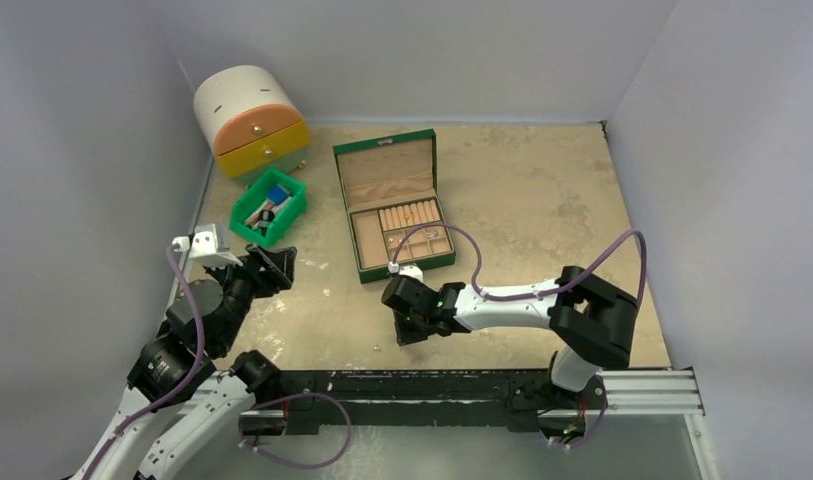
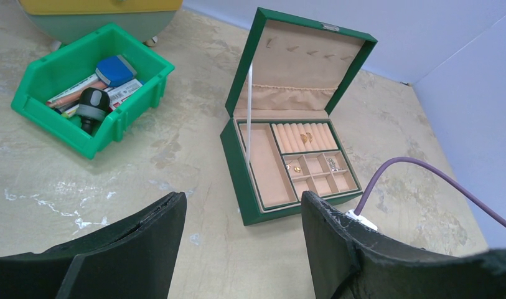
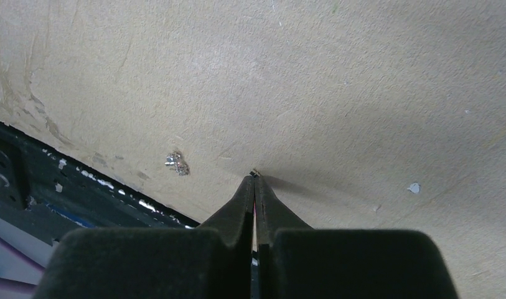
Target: Organize the mixed jewelry
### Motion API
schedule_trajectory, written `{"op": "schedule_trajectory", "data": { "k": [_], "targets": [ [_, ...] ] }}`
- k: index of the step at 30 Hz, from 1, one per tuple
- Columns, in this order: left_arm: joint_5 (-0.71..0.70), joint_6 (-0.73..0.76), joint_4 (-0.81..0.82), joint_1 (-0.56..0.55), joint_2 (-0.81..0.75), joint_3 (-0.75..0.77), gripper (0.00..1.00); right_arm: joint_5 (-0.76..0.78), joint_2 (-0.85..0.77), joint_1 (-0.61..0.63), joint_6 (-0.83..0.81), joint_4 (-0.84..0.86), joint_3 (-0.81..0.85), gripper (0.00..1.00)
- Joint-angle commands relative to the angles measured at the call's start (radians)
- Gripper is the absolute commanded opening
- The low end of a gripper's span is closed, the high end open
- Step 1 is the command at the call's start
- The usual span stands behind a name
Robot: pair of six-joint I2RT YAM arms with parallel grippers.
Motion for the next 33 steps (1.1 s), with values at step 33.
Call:
{"op": "schedule_trajectory", "data": {
  "k": [33],
  "targets": [
    [-0.016, -0.015, 0.034, 0.004, 0.017, -0.004, 0.68, 0.320, -0.178, -0.259, -0.352, -0.131, 0.308, 0.00]
  ]
}}
